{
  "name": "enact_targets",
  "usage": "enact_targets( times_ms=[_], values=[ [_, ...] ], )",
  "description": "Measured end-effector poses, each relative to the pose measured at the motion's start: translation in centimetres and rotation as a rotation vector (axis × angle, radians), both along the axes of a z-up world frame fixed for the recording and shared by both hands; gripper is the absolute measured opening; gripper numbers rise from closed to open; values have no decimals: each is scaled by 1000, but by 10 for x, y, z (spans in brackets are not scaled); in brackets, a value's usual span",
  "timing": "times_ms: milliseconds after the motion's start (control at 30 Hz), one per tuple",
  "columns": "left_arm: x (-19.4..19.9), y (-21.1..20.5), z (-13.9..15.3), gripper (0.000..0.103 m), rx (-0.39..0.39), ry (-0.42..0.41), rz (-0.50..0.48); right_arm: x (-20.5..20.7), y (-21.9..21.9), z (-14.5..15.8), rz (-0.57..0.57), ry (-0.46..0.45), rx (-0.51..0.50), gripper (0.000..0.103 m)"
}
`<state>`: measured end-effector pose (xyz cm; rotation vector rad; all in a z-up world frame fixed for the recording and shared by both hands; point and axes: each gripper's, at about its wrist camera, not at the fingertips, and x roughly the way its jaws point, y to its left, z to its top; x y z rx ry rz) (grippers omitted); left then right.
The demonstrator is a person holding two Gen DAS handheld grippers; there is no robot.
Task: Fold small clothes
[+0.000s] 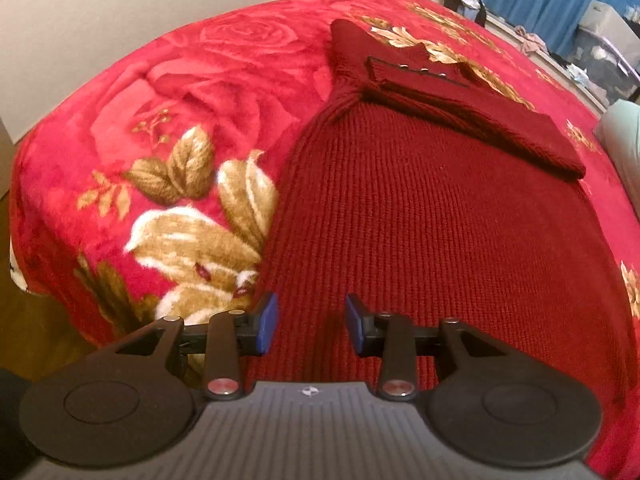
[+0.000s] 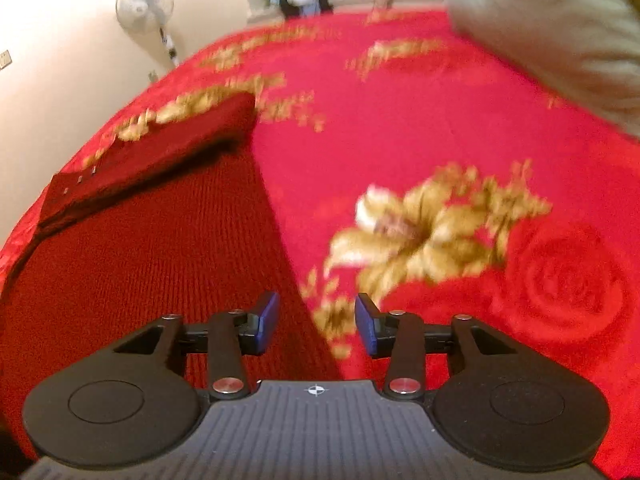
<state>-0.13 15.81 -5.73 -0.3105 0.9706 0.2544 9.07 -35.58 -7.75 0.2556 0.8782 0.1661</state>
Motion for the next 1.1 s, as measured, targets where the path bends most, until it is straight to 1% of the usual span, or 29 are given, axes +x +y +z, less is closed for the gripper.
enact_targets(
  times_ms=[100, 233, 367, 433, 500, 633, 667, 700, 733, 767, 833, 867, 933, 967, 1000, 1033, 1100],
  values=[
    [-3, 4, -2, 41, -24, 12, 6, 2, 5, -17, 15, 78, 4, 45],
    [-8, 9, 0, 41, -47, 2, 34, 0, 12, -16, 27, 65, -34, 46],
    [-13, 14, 0, 41, -41, 11, 76, -2, 16, -15, 37, 63, -54, 46],
    [-12, 15, -3, 41, -35, 35, 72, -1, 15, -15, 42, 65, -58, 46],
    [-9, 15, -12, 41, -47, 72, 60, -1, 16, -16, 49, 70, -58, 47],
    [-7, 11, -15, 42, -30, 70, 29, 0, 17, -17, 52, 74, -54, 48],
    [-8, 11, -14, 39, -34, 66, 26, 1, 16, -17, 48, 77, -43, 48],
    [-10, 12, -14, 34, -45, 56, 23, 1, 14, -17, 44, 79, -33, 48],
    [-12, 12, -11, 24, -67, 33, 14, 1, 13, -16, 40, 82, -22, 46],
    [-15, 12, -7, 23, -84, 8, 0, 1, 12, -16, 40, 88, -7, 41],
    [-20, 10, -1, 23, -117, -30, -37, -1, 9, -15, 44, 100, 41, 40],
    [-22, 8, 0, 23, -131, -31, -53, -1, 8, -16, 43, 107, 66, 40],
    [-21, 3, -7, 24, -148, 17, -81, -3, 7, -17, 48, 128, 105, 40],
    [-21, 1, -11, 24, -126, 44, -79, -3, 8, -18, 54, 134, 103, 40],
    [-20, -1, -13, 24, -96, 63, -70, -4, 10, -17, 64, 138, 85, 40],
    [-20, 0, -14, 26, -91, 73, -59, -6, 13, -17, 74, 139, 64, 40],
    [-21, 6, -14, 27, -114, 76, -36, -9, 17, -15, 89, 144, 33, 40]
  ],
)
